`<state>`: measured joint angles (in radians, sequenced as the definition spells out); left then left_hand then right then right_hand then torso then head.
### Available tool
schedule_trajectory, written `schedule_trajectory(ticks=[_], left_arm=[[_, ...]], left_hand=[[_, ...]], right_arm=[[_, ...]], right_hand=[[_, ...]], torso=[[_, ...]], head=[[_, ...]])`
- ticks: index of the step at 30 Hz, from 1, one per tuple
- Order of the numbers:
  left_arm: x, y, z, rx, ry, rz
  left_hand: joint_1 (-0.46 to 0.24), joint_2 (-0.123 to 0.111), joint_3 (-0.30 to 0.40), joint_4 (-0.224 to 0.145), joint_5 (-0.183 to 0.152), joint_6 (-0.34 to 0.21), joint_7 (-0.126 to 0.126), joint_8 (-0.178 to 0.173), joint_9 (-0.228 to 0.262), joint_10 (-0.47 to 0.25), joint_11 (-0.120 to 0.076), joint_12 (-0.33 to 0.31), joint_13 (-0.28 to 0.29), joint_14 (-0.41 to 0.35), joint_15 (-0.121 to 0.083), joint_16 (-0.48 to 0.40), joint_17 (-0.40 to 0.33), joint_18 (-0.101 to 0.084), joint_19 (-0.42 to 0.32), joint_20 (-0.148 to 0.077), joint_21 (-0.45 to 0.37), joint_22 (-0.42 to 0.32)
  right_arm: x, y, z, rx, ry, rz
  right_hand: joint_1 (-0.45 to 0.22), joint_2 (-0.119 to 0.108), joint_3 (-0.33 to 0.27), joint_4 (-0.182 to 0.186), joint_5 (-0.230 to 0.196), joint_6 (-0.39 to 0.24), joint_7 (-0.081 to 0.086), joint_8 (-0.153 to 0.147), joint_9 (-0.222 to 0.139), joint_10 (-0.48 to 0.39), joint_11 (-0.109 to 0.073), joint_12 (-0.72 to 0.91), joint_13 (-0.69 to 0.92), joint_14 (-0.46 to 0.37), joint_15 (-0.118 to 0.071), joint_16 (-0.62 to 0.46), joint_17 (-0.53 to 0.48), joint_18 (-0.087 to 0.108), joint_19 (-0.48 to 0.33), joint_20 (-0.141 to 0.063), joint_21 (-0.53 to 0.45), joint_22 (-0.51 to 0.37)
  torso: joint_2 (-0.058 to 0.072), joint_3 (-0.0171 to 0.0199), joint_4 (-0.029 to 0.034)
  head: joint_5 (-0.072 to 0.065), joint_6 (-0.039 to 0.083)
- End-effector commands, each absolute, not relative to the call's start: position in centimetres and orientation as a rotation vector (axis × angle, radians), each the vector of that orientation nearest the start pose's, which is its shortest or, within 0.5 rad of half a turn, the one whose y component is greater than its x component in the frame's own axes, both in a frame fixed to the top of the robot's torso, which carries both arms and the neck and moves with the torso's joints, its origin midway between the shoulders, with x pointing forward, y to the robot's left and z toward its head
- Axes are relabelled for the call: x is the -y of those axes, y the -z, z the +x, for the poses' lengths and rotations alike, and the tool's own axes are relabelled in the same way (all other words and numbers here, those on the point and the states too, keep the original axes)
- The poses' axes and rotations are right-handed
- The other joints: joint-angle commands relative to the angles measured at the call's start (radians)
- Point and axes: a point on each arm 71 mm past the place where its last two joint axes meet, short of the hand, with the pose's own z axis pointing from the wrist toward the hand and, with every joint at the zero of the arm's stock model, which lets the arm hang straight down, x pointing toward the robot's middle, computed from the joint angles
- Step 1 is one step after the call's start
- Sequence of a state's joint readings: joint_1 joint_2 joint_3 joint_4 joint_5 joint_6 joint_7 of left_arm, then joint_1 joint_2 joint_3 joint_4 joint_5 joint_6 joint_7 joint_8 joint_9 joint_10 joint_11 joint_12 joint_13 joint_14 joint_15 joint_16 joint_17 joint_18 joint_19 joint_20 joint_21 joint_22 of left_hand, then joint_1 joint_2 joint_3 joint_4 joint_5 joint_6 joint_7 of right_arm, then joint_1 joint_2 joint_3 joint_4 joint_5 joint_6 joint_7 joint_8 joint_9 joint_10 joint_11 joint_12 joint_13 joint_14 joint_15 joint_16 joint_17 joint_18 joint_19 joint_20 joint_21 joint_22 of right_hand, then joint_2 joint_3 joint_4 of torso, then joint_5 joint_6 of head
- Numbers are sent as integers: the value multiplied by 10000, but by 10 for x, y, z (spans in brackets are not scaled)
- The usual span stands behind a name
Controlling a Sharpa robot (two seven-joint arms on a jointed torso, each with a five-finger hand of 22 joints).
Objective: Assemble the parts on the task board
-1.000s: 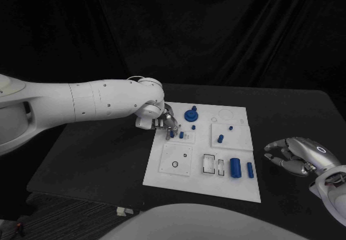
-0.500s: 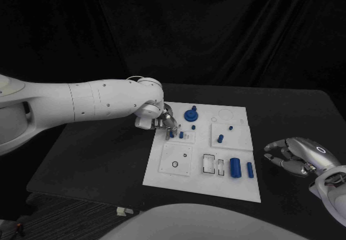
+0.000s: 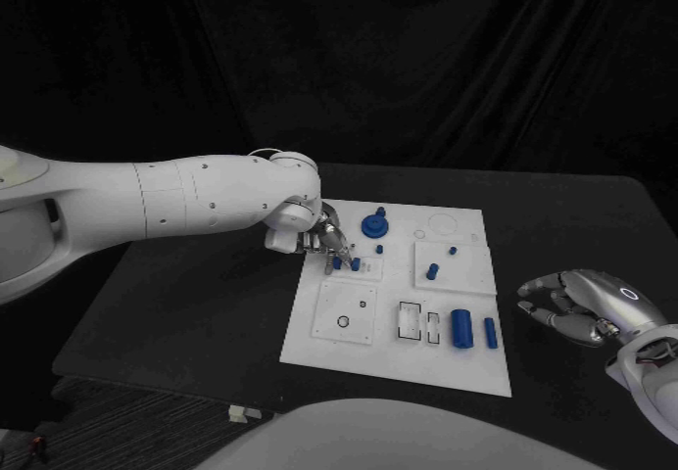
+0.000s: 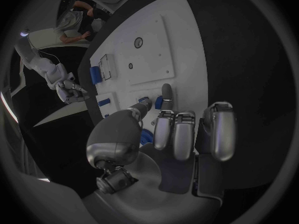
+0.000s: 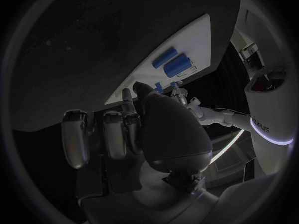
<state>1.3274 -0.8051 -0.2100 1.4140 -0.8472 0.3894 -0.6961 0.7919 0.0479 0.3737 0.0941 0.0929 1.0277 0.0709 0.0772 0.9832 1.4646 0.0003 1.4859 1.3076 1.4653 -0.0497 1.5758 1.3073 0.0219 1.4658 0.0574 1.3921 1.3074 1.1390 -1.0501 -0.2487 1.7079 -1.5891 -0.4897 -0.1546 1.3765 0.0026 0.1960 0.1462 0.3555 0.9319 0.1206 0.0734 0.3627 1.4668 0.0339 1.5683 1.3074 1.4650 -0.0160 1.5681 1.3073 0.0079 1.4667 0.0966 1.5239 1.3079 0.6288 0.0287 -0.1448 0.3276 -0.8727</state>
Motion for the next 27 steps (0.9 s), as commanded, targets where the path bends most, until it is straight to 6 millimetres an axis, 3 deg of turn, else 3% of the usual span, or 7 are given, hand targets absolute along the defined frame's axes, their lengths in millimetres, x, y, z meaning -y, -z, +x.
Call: schedule_trajectory(ticks=[1, 5, 10, 16, 21, 24, 27], left_arm=[[-245, 249, 472, -27020, 1417, -2236], [-245, 249, 472, -27029, 1409, -2232], [-246, 249, 473, -27000, 1350, -2222], [-247, 249, 473, -26909, 1357, -2293], [-247, 249, 474, -26794, 1399, -2395], [-247, 248, 474, -26774, 1403, -2422], [-248, 248, 474, -26751, 1409, -2455]], left_hand=[[-134, 29, -264, 209, -157, -191, 76, -40, -7, 379, 85, 3, 2099, 1055, 70, -50, 2635, 189, 176, 103, -54, 2092], [-117, 56, -297, 238, -142, -182, 70, -10, 29, 378, 83, 3, 2098, 1055, 71, -50, 2635, 192, 172, 105, -66, 2089], [184, 181, -609, 324, -43, -438, 34, 476, 852, 395, 52, 21, 2108, 1055, 45, -50, 2635, 191, 185, 88, -60, 2092], [321, 285, -725, 393, 313, -635, 21, 739, 1318, 388, 43, 11, 2102, 1055, 37, -50, 2635, 192, 185, 79, -71, 2090], [318, 305, -810, 477, 331, -681, 10, 890, 1555, 399, 35, 23, 2109, 1055, 33, -50, 2635, 191, 190, 76, -66, 2092], [456, 373, -815, 512, 867, -797, -17, 1094, 1917, 394, 14, 17, 2106, 1055, 14, -50, 2635, 190, 193, 61, -62, 2095], [513, 388, -798, 503, 1019, -774, -38, 1169, 2016, 400, -1, 24, 2110, 1055, 6, -50, 2635, 189, 196, 54, -56, 2097]], right_arm=[[251, 257, 399, -17429, -5342, -1924], [251, 257, 399, -17434, -5345, -1927], [251, 257, 399, -17439, -5350, -1932], [251, 257, 399, -17445, -5350, -1936], [250, 257, 399, -17443, -5356, -1941], [250, 257, 399, -17443, -5356, -1942], [251, 257, 399, -17440, -5354, -1940]], right_hand=[[101, -8, 33, 3, 47, 82, 6, -20, -17, 1040, 24, 25, 2634, 1058, -47, 27, 2635, 87, 599, -53, -64, 2410], [101, -8, 33, 3, 47, 82, 6, -20, -17, 1040, 24, 25, 2634, 1058, -47, 27, 2635, 87, 599, -53, -64, 2410], [101, -8, 33, 3, 47, 82, 6, -20, -17, 1040, 24, 25, 2634, 1058, -47, 27, 2635, 87, 599, -53, -64, 2410], [101, -8, 33, 3, 47, 82, 6, -20, -17, 1040, 24, 25, 2634, 1058, -47, 27, 2635, 87, 599, -53, -64, 2410], [77, -18, 63, -14, 54, 87, 8, -21, -19, 1040, 25, 25, 2634, 1058, -47, 27, 2635, 90, 592, -53, -75, 2406], [77, -18, 63, -14, 54, 87, 8, -21, -19, 1040, 25, 25, 2634, 1058, -47, 27, 2635, 90, 592, -53, -75, 2406], [77, -18, 63, -14, 54, 87, 8, -21, -19, 1040, 25, 25, 2634, 1058, -47, 27, 2635, 90, 592, -53, -75, 2406]], torso=[[0, 3, -3], [3, 4, 2], [-1, 0, 2], [-4, -2, 2], [-8, 2, -15], [-15, 1, -14], [-18, 5, -19]], head=[[4, 1], [9, 1], [20, 1], [17, 1], [28, 1], [13, 1], [11, 1]])
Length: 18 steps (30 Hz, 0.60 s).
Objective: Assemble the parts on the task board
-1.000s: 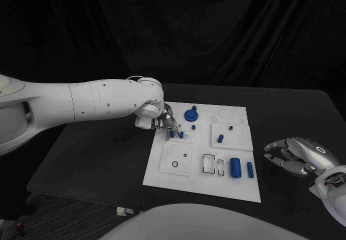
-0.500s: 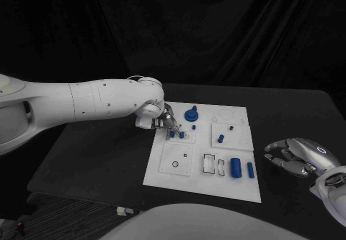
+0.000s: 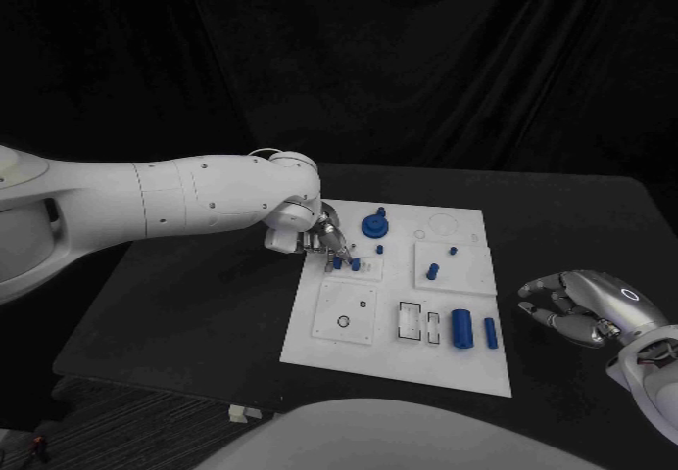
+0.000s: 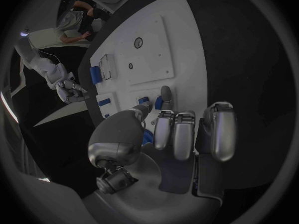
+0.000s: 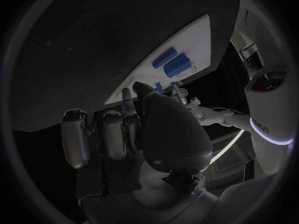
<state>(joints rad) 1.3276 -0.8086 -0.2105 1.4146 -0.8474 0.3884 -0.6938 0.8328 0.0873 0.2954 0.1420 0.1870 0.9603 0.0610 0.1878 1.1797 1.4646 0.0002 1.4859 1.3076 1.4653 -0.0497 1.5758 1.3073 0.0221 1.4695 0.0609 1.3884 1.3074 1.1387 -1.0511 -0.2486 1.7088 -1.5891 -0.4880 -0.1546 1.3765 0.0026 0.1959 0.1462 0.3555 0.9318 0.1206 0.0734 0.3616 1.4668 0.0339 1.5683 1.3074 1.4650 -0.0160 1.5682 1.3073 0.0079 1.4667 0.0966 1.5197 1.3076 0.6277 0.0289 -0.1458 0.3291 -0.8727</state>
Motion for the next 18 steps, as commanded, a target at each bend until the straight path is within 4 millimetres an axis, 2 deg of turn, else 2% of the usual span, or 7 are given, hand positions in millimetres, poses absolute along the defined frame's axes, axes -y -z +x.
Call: schedule_trajectory(ticks=[1, 6, 18], left_arm=[[-248, 248, 474, -26736, 1415, -2471], [-248, 248, 473, -26624, 1503, -2565], [-249, 245, 471, -26340, 1742, -2755]], left_hand=[[123, -2, -7, 15, 103, -89, 55, 78, 68, 396, -5, 20, 2107, 1055, 4, -51, 2635, 188, 158, 17, -21, 2096], [208, -6, 30, -39, 216, -47, 31, 130, 124, 387, -24, 8, 2100, 1055, -10, -51, 2635, 189, 158, 7, -24, 2095], [200, -19, 18, -12, 201, 56, 11, 165, 124, 394, -40, 16, 2104, 1055, -23, -51, 2635, 185, 168, -3, -5, 2101]], right_arm=[[251, 257, 399, -17437, -5353, -1939], [250, 257, 399, -17430, -5355, -1940], [250, 257, 400, -17404, -5340, -1933]], right_hand=[[77, -18, 63, -14, 54, 87, 8, -21, -8, 1040, 25, 25, 2634, 1058, -47, 26, 2635, 90, 592, -53, -33, 2409], [77, -18, 63, -14, 54, 87, 8, -21, -8, 1040, 25, 25, 2634, 1058, -47, 26, 2635, 90, 592, -53, -33, 2409], [77, -18, 63, -14, 54, 87, 8, -21, -8, 1040, 25, 25, 2634, 1058, -47, 26, 2635, 90, 592, -53, -33, 2409]], torso=[[-7, 2, -4], [-10, 3, -7], [-12, 5, -10]], head=[[-6, 1], [-9, 1], [-34, 1]])
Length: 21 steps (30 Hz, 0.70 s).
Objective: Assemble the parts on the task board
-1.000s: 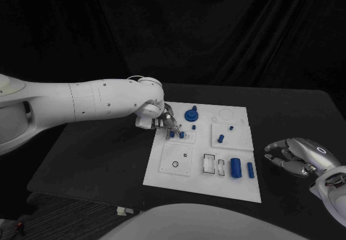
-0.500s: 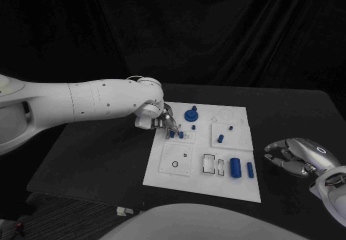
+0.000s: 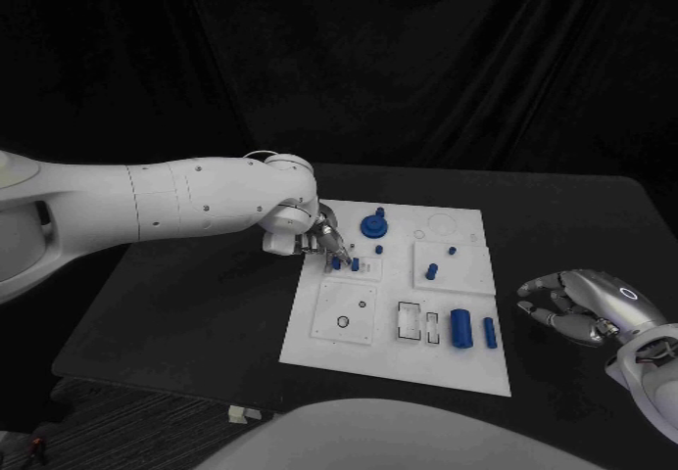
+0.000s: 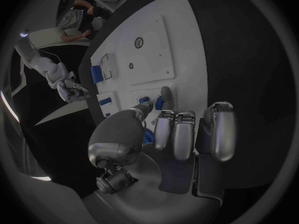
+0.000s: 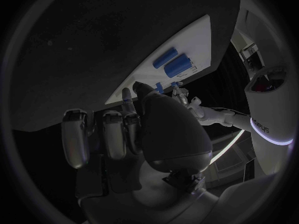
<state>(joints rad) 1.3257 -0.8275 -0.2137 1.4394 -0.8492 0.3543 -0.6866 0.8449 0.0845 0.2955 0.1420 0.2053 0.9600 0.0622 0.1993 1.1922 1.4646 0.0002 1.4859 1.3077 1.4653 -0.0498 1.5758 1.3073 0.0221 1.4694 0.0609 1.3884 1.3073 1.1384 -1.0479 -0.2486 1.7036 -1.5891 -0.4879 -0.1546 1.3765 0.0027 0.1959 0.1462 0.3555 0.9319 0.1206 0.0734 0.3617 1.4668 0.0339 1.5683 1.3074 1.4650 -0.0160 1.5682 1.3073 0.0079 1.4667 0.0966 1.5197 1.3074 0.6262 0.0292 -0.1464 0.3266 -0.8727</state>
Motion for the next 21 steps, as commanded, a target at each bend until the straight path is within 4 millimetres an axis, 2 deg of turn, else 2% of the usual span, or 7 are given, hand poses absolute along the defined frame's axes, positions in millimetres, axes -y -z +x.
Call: schedule_trajectory(ticks=[1, 12, 21], left_arm=[[-249, 245, 471, -26333, 1742, -2760], [-250, 243, 472, -26311, 1715, -2765], [-250, 239, 472, -26229, 1749, -2749]], left_hand=[[79, 9, 17, -12, 19, 59, -1, 50, 0, 394, -40, 16, 2104, 1055, -22, -50, 2635, 185, 168, -2, -5, 2101], [22, 9, -14, 81, -15, 115, -13, 39, -33, 400, -53, 22, 2107, 1055, -35, -50, 2635, 185, 171, -15, -3, 2101], [29, 14, -10, 83, -8, 130, -19, 42, -36, 406, -57, 28, 2111, 1055, -37, -50, 2635, 185, 172, -18, -2, 2101]], right_arm=[[250, 257, 400, -17403, -5338, -1931], [251, 257, 400, -17413, -5312, -1915], [250, 258, 401, -17416, -5313, -1920]], right_hand=[[77, -18, 63, -14, 54, 86, 8, -20, -9, 1040, 25, 25, 2634, 1058, -47, 26, 2635, 90, 592, -53, -33, 2411], [77, -18, 63, -14, 54, 86, 8, -20, -9, 1040, 25, 25, 2634, 1058, -47, 26, 2635, 90, 592, -53, -33, 2411], [72, -14, 84, -24, 60, 88, 7, -21, -11, 1040, 26, 25, 2634, 1058, -48, 26, 2635, 89, 597, -54, -29, 2413]], torso=[[7, 1, -4], [23, -9, 9], [7, 2, 7]], head=[[-11, 1], [-31, 1], [-11, 1]])
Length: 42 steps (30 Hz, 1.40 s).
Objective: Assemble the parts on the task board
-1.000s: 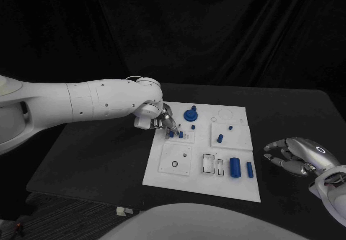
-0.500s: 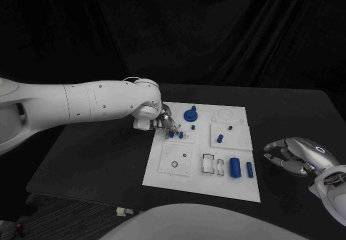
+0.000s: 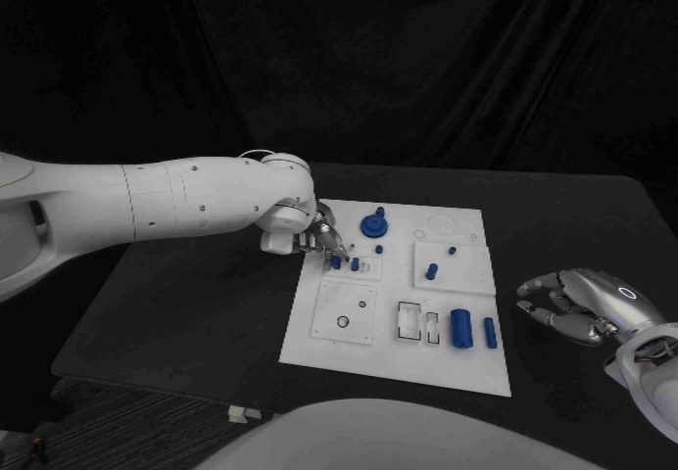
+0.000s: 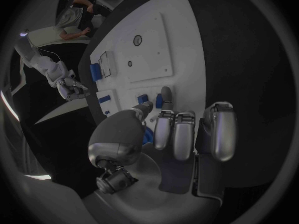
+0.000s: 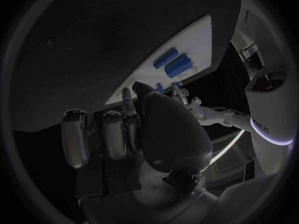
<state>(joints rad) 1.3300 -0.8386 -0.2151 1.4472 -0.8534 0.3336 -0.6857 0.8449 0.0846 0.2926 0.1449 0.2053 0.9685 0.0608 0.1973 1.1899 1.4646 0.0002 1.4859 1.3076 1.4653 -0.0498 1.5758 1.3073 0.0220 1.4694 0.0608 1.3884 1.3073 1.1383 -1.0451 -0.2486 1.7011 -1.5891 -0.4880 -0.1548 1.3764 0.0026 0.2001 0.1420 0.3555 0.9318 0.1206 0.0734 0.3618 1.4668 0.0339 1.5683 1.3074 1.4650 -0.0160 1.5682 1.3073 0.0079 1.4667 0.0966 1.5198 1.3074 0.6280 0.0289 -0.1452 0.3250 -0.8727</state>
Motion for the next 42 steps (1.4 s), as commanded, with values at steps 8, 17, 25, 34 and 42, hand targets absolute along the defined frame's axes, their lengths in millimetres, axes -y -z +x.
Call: schedule_trajectory(ticks=[8, 17, 25, 34, 42], left_arm=[[-249, 237, 472, -26198, 1788, -2708], [-249, 235, 472, -26138, 1818, -2709], [-248, 234, 472, -26216, 1803, -2589], [-249, 234, 473, -26340, 1723, -2490], [-249, 234, 473, -26337, 1730, -2481]], left_hand=[[54, 6, 26, 45, 6, 77, -19, 68, -19, 408, -67, 30, 2112, 1055, -45, -51, 2635, 183, 182, -22, 14, 2106], [172, -9, 76, -18, 79, 182, -60, 84, -40, 419, -102, 40, 2116, 1055, -76, -51, 2635, 182, 191, -47, 22, 2107], [467, -47, 283, -243, 600, 274, -114, 32, -114, 417, -158, 30, 2109, 1055, -132, -51, 2635, 182, 196, -110, 15, 2105], [817, -182, 1091, -917, 1115, 223, -138, -92, -173, 400, -191, 7, 2096, 1055, -167, -51, 2635, 187, 186, -152, -25, 2096], [637, -265, 1316, -965, 881, 246, -116, -103, -177, 391, -178, -6, 2088, 1055, -157, -51, 2635, 187, 183, -144, -37, 2094]], right_arm=[[250, 258, 401, -17411, -5307, -1915], [250, 258, 401, -17419, -5300, -1915], [250, 258, 401, -17432, -5303, -1923], [250, 258, 400, -17459, -5298, -1925], [250, 258, 400, -17459, -5297, -1920]], right_hand=[[72, -14, 43, 17, 60, 88, 7, -22, -12, 1040, 26, 25, 2634, 1058, -48, 26, 2635, 88, 597, -54, -29, 2413], [72, -14, 43, 17, 60, 88, 7, -22, -12, 1040, 26, 25, 2634, 1058, -48, 26, 2635, 88, 597, -54, -29, 2413], [72, -14, 43, 17, 60, 88, 7, -22, -12, 1040, 26, 25, 2634, 1058, -48, 26, 2635, 88, 597, -54, -29, 2413], [72, -14, 43, 17, 60, 88, 7, -22, -12, 1040, 26, 25, 2634, 1058, -48, 26, 2635, 88, 597, -54, -29, 2413], [72, -14, 43, 17, 60, 88, 7, -22, -12, 1040, 26, 25, 2634, 1058, -48, 26, 2635, 88, 597, -54, -29, 2413]], torso=[[-8, 1, -15], [-3, 4, 7], [2, -1, 4], [-2, 3, 0], [-2, 0, -7]], head=[[-12, 1], [-29, 1], [-17, 1], [-6, 1], [-2, 1]])
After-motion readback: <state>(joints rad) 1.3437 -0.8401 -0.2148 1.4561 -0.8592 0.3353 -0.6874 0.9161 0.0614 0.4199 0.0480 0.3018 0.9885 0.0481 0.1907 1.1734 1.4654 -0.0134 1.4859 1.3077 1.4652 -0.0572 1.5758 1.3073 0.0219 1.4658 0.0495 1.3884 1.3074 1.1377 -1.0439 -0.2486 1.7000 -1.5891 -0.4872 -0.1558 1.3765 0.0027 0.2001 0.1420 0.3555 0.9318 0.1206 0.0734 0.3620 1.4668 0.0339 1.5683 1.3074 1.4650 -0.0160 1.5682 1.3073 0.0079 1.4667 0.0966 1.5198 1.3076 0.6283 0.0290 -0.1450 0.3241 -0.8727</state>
